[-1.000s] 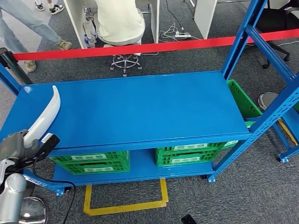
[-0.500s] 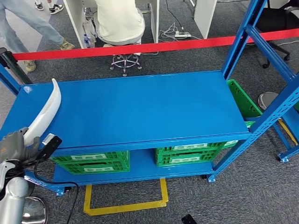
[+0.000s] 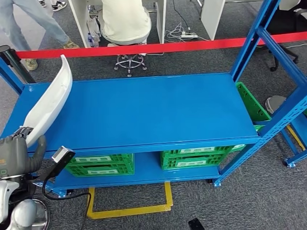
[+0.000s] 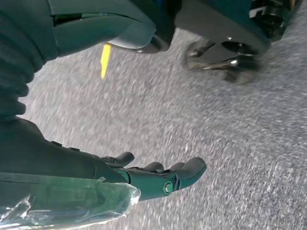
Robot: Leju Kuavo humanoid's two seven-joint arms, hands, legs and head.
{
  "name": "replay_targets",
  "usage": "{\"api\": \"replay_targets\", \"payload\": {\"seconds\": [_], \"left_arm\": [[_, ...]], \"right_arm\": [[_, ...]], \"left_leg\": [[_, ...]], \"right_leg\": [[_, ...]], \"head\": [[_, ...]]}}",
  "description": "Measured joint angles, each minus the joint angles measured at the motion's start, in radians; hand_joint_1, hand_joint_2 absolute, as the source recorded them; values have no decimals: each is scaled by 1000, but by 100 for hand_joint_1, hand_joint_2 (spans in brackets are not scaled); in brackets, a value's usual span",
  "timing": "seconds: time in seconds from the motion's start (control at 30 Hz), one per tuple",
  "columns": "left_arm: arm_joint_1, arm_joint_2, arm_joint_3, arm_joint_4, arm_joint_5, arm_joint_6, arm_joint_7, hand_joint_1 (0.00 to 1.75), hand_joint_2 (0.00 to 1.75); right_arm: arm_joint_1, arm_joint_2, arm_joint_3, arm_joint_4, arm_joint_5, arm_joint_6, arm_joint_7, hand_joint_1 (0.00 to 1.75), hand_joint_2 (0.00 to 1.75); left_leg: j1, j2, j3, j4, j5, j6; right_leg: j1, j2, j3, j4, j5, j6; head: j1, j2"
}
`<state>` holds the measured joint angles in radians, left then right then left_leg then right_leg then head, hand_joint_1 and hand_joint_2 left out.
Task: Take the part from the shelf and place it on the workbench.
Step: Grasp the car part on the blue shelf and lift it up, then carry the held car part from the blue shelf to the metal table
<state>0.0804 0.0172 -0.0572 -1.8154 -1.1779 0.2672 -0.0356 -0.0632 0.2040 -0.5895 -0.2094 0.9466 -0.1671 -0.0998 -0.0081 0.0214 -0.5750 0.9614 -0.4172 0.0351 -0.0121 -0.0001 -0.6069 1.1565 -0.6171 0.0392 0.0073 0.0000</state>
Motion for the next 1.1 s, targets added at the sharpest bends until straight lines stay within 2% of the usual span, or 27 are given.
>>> {"api": "replay_targets", "payload": {"seconds": [0.03, 0.07, 0.1, 0.13, 0.17, 0.2, 0.23, 0.27, 0.37, 0.4, 0.43, 0.47, 0.53, 0.57, 0.6, 0.63, 0.7, 0.73, 0.77, 0.8, 0.87, 0.9, 0.93, 0.97, 1.03, 1.07, 1.1], "left_arm": [[10, -2, -9, -12, -4, 3, 0, 175, 175], [18, -4, -16, -21, -7, 5, 0, 175, 175], [25, -5, -22, -29, -9, 6, 0, 175, 175], [31, -7, -28, -35, -11, 7, 0, 175, 175], [35, -8, -32, -42, -12, 10, -1, 175, 175], [40, -8, -37, -50, -13, 14, -3, 175, 175], [46, -9, -41, -60, -15, 20, -5, 175, 175], [52, -9, -46, -70, -16, 28, -8, 175, 175], [73, -12, -63, -97, -25, 52, -15, 175, 175], [80, -14, -66, -103, -29, 57, -15, 175, 175], [86, -14, -69, -109, -32, 61, -15, 175, 175], [91, -15, -72, -114, -35, 65, -15, 175, 175], [99, -16, -80, -121, -42, 73, -16, 175, 175], [104, -16, -85, -123, -44, 76, -16, 175, 175], [109, -17, -89, -126, -46, 78, -16, 175, 175], [113, -17, -93, -129, -46, 80, -16, 175, 175], [121, -18, -101, -141, -46, 89, -16, 175, 175], [125, -18, -106, -148, -46, 95, -16, 175, 175], [129, -19, -110, -155, -46, 103, -17, 175, 175], [134, -20, -114, -162, -45, 110, -18, 175, 175], [148, -23, -123, -175, -44, 123, -19, 175, 175], [153, -24, -128, -180, -43, 129, -20, 175, 175], [159, -26, -133, -185, -43, 134, -22, 175, 175], [164, -27, -138, -188, -43, 139, -24, 175, 175], [182, -29, -146, -195, -44, 152, -28, 175, 175], [193, -29, -151, -198, -44, 160, -29, 175, 175], [203, -29, -157, -201, -45, 169, -31, 175, 175]], "right_arm": [[0, 0, -7, 0, -6, 3, -4, 0, 175], [1, 0, -14, 0, -9, 5, -6, 0, 175], [1, -1, -19, 0, -12, 8, -8, 0, 175], [1, -1, -24, 0, -17, 11, -10, 0, 175], [1, -1, -30, 0, -22, 17, -13, 0, 175], [0, -1, -35, 0, -28, 25, -17, 0, 175], [0, 0, -39, 1, -34, 33, -22, 0, 175], [0, 1, -44, 1, -39, 43, -26, 0, 175], [2, 1, -58, 3, -46, 59, -33, 0, 175], [3, 1, -60, 3, -47, 62, -33, 0, 175], [4, 1, -63, 4, -48, 63, -33, 0, 175], [4, 1, -64, 4, -48, 64, -34, 0, 175], [4, 1, -66, 4, -48, 67, -35, 0, 175], [5, 1, -66, 4, -48, 68, -36, 0, 175], [4, 1, -66, 4, -48, 70, -37, 0, 175], [4, 1, -67, 4, -48, 73, -39, 0, 175], [3, 1, -68, 4, -47, 78, -41, 0, 175], [3, 1, -69, 4, -47, 81, -43, 0, 175], [3, 1, -70, 4, -48, 84, -45, 0, 175], [3, 1, -71, 4, -48, 88, -48, 0, 175], [5, 1, -75, 4, -50, 97, -53, 0, 175], [6, 0, -77, 4, -51, 102, -55, 0, 175], [6, 0, -79, 4, -52, 106, -58, 0, 175], [7, -1, -80, 4, -52, 113, -65, 0, 175], [10, -8, -81, 4, -52, 134, -87, 0, 175], [12, -14, -82, 4, -52, 146, -100, 0, 175], [16, -20, -82, 4, -52, 156, -109, 0, 175]], "left_leg": [[0, 1, -4, 1, 2, -1], [0, 1, -9, 2, 5, -2], [1, 1, -14, 3, 8, -5], [4, 1, -19, 7, 11, -8], [6, 1, -26, 13, 12, -13], [7, 1, -33, 20, 14, -18], [6, 1, -39, 27, 16, -24], [5, 0, -43, 34, 19, -31], [5, -1, -49, 41, 25, -48], [7, -3, -54, 52, 9, -54], [9, -5, -64, 80, -25, -59], [10, -7, -80, 128, -73, -64], [12, -9, -112, 260, -166, -70], [13, -9, -117, 307, -187, -70], [13, -10, -107, 323, -187, -68], [13, -10, -80, 300, -170, -64], [11, -15, 19, 167, -126, -49], [9, -18, 65, 96, -116, -41], [6, -22, 96, 45, -112, -35], [3, -24, 108, 20, -114, -31], [0, -21, 101, 7, -100, -23], [0, -19, 94, 2, -88, -16], [1, -16, 84, -3, -75, -9], [2, -13, 72, -7, -62, -3], [-1, -9, 43, -5, -41, 3], [-3, -8, 29, -4, -31, 3], [-4, -6, 14, -3, -20, 3]], "right_leg": [[-1, 0, -21, 61, -28, 3], [-2, 0, -30, 95, -36, 6], [-3, -1, -21, 92, -26, 9], [-5, -1, 8, 47, 2, 13], [-8, -3, 50, -25, 32, 17], [-9, -3, 89, -90, 52, 19], [-10, -1, 115, -135, 66, 16], [-9, 1, 123, -156, 68, 11], [-8, 6, 104, -153, 74, -16], [-8, 5, 99, -152, 79, -26], [-9, 4, 94, -153, 87, -36], [-8, 3, 86, -153, 97, -43], [-5, 3, 67, -151, 115, -49], [-3, 3, 55, -150, 123, -50], [0, 4, 43, -149, 131, -50], [2, 4, 33, -148, 139, -50], [7, 7, 18, -146, 152, -48], [10, 9, 12, -146, 159, -45], [10, 10, 8, -146, 166, -40], [9, 10, 5, -147, 174, -34], [5, 11, -1, -150, 186, -19], [3, 10, -8, -144, 176, -14], [2, 10, -19, -123, 147, -10], [2, 9, -34, -83, 102, -7], [2, 7, -64, 40, 3, -3], [2, 7, -69, 95, -20, -1], [2, 6, -62, 126, -20, 0]], "head": [[0, 0], [0, 0], [0, 0], [0, 0], [0, 0], [1, 0], [0, 0], [0, 0], [-2, 0], [-3, 0], [-5, 0], [-7, 0], [-11, 0], [-11, 0], [-11, 0], [-11, 0], [-10, 0], [-10, 0], [-9, 0], [-9, 0], [-10, 0], [-9, 0], [-7, 0], [-4, 0], [0, 0], [1, 0], [0, 0]]}}
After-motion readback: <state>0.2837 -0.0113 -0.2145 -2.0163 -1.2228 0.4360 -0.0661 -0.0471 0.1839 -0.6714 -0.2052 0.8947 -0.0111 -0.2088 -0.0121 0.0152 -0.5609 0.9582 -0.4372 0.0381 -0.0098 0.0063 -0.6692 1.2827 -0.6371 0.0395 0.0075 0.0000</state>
